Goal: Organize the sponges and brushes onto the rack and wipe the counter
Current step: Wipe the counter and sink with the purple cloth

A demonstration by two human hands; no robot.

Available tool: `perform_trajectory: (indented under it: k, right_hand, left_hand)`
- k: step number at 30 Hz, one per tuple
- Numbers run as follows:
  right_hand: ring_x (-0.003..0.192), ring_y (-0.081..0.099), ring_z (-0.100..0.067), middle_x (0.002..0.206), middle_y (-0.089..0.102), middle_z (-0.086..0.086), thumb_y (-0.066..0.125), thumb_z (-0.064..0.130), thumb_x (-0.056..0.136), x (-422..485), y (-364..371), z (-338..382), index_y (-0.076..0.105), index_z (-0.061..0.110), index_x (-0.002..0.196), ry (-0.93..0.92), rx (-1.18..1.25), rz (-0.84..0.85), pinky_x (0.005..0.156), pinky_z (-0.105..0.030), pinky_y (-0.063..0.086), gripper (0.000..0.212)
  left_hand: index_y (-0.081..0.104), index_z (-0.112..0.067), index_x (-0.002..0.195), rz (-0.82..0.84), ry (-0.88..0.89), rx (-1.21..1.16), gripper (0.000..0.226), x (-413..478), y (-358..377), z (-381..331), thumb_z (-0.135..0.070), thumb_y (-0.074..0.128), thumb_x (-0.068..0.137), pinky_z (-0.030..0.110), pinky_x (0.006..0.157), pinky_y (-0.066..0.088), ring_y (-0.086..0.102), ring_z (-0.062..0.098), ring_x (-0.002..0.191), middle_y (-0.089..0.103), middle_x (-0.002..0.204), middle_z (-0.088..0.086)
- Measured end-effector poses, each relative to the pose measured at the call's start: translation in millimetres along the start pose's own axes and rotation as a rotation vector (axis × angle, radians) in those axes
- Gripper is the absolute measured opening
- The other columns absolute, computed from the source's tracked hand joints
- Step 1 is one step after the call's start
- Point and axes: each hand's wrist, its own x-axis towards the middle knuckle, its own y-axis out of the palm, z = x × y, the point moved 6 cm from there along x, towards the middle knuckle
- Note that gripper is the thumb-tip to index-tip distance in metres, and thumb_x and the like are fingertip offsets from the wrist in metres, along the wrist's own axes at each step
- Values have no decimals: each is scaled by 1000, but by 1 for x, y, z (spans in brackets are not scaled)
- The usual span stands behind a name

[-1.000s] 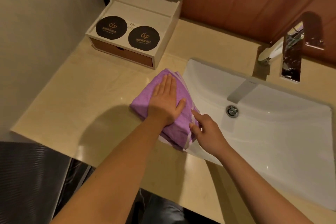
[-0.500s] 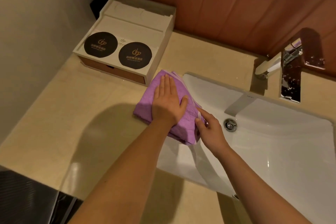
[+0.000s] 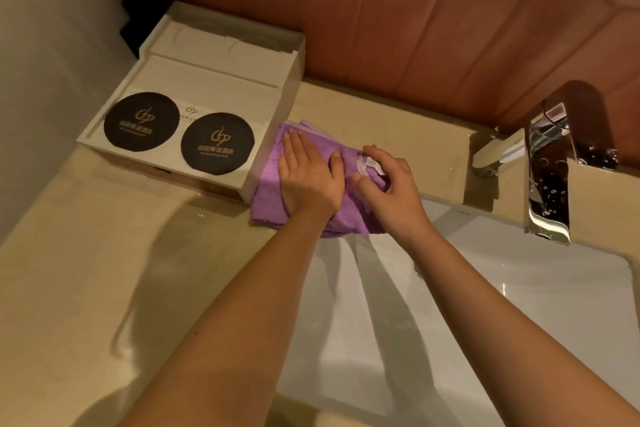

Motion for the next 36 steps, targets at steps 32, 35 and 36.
perform_trajectory:
  k: [32,35,36]
  right_hand:
    - [95,51,-18,111,52,-7,57,2,84,-6,-62,-70,51,17,113,174,94,-167,82,-29,44,33]
    - [95,53,-19,110,54,-7,58,4,85,-22,-75,-80,50,20,111,202,115,-204,82,-26,44,32]
    - [90,54,-20,105,55,-7,58,5,85,-29,-78,-83,50,20,110,215,121,-203,76,-22,44,30]
  left_hand:
    - [4,-3,149,267,676,140,74,42,43,-133,-50,21,94,33,118,1,4,23,147,4,159,13]
    - [2,-4,149,297,711,147,72,26,50,-149,-47,26,97,33,119,0,1,22,147,1,159,12]
    - [2,-5,149,303,726,144,72,20,51,-154,-47,25,97,33,119,0,0,21,147,0,159,11]
